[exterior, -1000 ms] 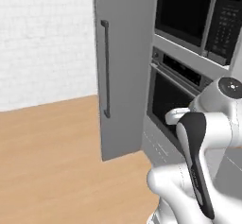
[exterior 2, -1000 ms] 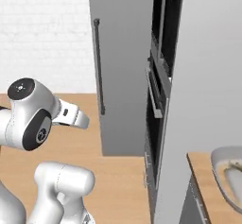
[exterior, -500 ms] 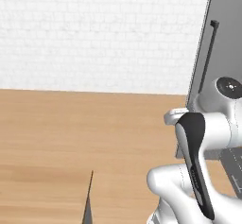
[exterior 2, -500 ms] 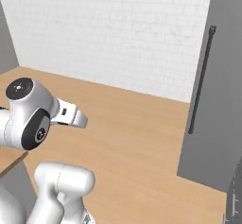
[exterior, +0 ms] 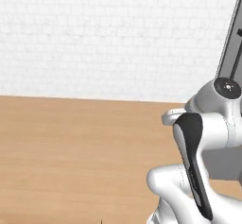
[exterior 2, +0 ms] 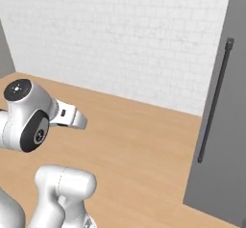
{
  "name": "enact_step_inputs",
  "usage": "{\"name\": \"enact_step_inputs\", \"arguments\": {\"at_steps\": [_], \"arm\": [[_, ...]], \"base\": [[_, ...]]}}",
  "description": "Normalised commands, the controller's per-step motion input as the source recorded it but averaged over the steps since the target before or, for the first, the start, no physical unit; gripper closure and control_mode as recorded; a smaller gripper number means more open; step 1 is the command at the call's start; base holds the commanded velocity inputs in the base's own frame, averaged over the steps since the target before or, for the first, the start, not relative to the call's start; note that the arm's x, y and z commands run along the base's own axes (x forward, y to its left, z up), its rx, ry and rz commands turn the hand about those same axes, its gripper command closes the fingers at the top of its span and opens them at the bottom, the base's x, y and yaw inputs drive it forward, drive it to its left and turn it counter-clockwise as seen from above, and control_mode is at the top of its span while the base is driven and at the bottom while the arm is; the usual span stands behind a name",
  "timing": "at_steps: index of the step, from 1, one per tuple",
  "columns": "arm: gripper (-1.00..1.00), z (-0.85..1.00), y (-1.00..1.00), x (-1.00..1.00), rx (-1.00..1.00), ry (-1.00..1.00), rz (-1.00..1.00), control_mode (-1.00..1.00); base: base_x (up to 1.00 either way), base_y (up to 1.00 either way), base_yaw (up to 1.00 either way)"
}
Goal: Place one lime and one fish in each tupperware on the nearby counter, to pack two identical lunches.
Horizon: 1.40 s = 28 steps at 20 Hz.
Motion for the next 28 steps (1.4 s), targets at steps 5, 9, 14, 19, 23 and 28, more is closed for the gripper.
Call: {"name": "enact_step_inputs", "arguments": {"at_steps": [5,9,14,19,23,28], "arm": [[-1.00,0.00,0.00,0.00,0.00,0.00,0.00,1.00],[-1.00,0.00,0.00,0.00,0.00,0.00,0.00,1.00],[-1.00,0.00,0.00,0.00,0.00,0.00,0.00,1.00],[-1.00,0.00,0.00,0.00,0.00,0.00,0.00,1.00],[-1.00,0.00,0.00,0.00,0.00,0.00,0.00,1.00],[-1.00,0.00,0.00,0.00,0.00,0.00,0.00,1.00]], "base": [[1.00,0.00,-0.08],[1.00,0.09,-0.09],[1.00,0.29,-0.30],[0.84,0.51,-0.59],[0.59,0.56,-0.73],[0.50,0.44,-0.78]]}}
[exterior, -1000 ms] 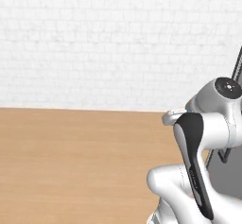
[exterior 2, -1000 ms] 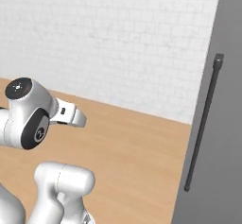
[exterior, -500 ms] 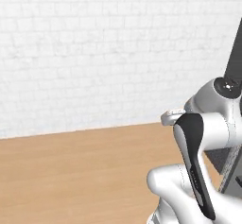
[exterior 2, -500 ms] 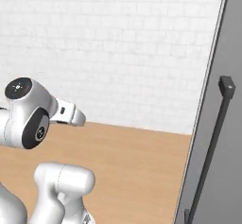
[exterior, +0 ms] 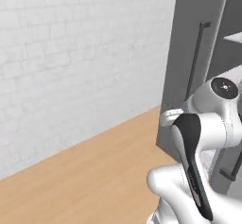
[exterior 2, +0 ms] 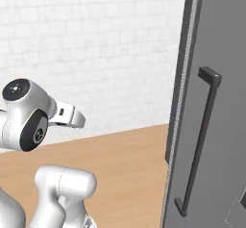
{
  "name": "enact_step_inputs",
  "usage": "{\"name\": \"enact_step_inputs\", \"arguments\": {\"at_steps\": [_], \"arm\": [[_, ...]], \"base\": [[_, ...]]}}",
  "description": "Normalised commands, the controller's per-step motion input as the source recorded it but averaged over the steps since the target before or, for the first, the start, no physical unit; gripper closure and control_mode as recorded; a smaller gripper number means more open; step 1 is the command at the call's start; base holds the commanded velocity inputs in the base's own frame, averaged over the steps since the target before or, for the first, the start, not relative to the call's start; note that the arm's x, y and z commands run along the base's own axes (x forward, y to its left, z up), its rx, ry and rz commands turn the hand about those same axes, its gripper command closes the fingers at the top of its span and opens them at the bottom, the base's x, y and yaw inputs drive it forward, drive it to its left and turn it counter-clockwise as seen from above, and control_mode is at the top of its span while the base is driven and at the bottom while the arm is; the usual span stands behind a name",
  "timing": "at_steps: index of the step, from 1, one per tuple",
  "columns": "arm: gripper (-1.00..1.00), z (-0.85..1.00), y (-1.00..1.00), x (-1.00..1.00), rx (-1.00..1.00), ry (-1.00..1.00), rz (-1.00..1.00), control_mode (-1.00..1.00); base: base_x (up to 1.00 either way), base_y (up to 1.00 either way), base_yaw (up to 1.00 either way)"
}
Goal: Place one lime and one fish in each tupperware on the nearby counter, to pack two identical lunches.
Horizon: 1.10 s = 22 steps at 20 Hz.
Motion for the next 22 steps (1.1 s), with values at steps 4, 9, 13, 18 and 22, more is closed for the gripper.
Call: {"name": "enact_step_inputs", "arguments": {"at_steps": [4,9,13,18,22], "arm": [[-1.00,0.00,0.00,0.00,0.00,0.00,0.00,1.00],[-1.00,0.00,0.00,0.00,0.00,0.00,0.00,1.00],[-1.00,0.00,0.00,0.00,0.00,0.00,0.00,1.00],[-1.00,0.00,0.00,0.00,0.00,0.00,0.00,1.00],[-1.00,0.00,0.00,0.00,0.00,0.00,0.00,1.00]], "base": [[0.45,0.42,-0.79],[0.58,0.68,-0.68],[0.61,0.69,-0.67],[0.67,0.61,-0.71],[0.66,0.56,-0.71]]}}
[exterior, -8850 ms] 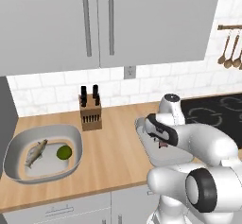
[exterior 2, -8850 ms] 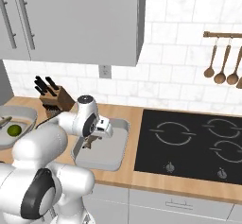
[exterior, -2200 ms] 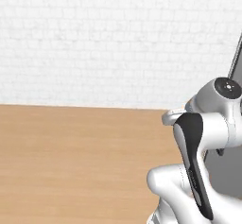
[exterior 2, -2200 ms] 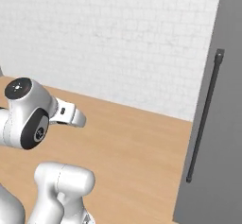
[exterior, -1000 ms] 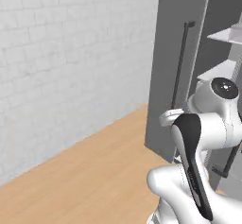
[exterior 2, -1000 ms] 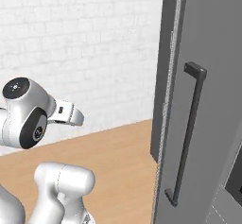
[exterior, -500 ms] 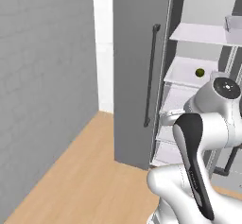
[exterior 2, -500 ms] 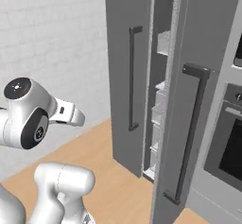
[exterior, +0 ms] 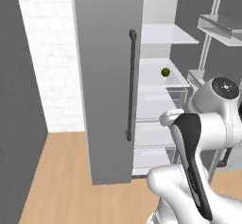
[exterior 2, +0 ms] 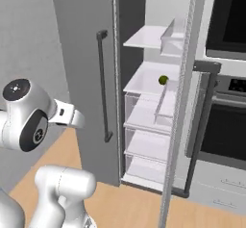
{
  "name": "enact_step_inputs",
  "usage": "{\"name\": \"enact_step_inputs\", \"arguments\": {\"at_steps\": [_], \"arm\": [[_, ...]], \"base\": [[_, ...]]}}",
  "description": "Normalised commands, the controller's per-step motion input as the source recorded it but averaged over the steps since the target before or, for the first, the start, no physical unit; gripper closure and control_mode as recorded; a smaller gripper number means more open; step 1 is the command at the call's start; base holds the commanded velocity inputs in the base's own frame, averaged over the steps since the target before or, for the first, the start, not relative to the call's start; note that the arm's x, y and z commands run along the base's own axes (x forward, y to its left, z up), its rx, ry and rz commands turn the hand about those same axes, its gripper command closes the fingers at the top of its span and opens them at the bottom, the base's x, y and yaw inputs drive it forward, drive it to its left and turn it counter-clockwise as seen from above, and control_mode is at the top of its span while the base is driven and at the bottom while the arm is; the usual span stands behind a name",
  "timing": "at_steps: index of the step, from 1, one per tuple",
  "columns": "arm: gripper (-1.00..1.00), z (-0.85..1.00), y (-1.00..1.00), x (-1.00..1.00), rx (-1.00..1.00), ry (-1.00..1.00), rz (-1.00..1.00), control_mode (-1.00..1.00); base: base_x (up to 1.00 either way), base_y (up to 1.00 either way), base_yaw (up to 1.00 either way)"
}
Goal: Place one lime and one fish in each tupperware on the nearby counter, to pack two identical lunches.
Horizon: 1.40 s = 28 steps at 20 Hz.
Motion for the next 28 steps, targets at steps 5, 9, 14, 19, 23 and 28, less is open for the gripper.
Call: {"name": "enact_step_inputs", "arguments": {"at_steps": [5,9,14,19,23,28], "arm": [[-1.00,0.00,0.00,0.00,0.00,0.00,0.00,1.00],[-1.00,0.00,0.00,0.00,0.00,0.00,0.00,1.00],[-1.00,0.00,0.00,0.00,0.00,0.00,0.00,1.00],[-1.00,0.00,0.00,0.00,0.00,0.00,0.00,1.00],[-1.00,0.00,0.00,0.00,0.00,0.00,0.00,1.00],[-1.00,0.00,0.00,0.00,0.00,0.00,0.00,1.00]], "base": [[0.43,0.04,-0.72],[0.64,0.26,-0.48],[0.62,0.55,-0.07],[0.46,0.07,0.01],[0.49,-0.08,0.17],[0.49,-0.10,0.21]]}}
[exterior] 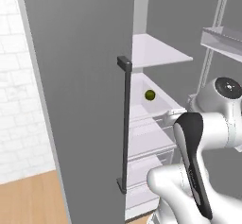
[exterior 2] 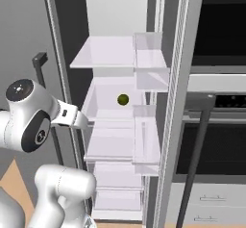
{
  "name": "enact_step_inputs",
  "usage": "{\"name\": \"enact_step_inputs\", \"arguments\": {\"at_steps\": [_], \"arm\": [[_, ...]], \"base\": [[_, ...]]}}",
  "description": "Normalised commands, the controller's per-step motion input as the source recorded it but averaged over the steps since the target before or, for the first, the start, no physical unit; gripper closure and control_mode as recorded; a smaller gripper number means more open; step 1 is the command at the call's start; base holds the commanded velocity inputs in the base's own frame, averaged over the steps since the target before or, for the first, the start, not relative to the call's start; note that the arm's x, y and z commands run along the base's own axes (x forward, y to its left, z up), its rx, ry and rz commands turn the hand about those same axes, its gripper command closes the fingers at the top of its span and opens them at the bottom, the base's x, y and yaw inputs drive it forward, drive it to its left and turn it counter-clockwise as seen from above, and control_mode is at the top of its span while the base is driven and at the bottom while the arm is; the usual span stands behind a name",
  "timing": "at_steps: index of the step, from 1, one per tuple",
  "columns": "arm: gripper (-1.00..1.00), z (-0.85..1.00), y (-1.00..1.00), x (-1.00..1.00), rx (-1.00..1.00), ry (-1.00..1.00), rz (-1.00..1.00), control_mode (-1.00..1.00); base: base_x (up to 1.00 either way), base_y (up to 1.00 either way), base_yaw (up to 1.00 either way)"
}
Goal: Place one lime and one fish in each tupperware on the nearby counter, to pack two identical lunches.
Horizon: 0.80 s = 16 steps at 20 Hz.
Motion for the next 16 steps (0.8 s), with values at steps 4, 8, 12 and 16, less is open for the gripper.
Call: {"name": "enact_step_inputs", "arguments": {"at_steps": [4,8,12,16], "arm": [[-1.00,0.00,0.00,0.00,0.00,0.00,0.00,1.00],[-1.00,0.00,0.00,0.00,0.00,0.00,0.00,1.00],[-1.00,0.00,0.00,0.00,0.00,0.00,0.00,1.00],[-1.00,0.00,0.00,0.00,0.00,0.00,0.00,1.00]], "base": [[0.51,-0.19,0.19],[0.35,-0.21,0.13],[0.38,-0.07,-0.01],[0.57,-0.28,-0.14]]}}
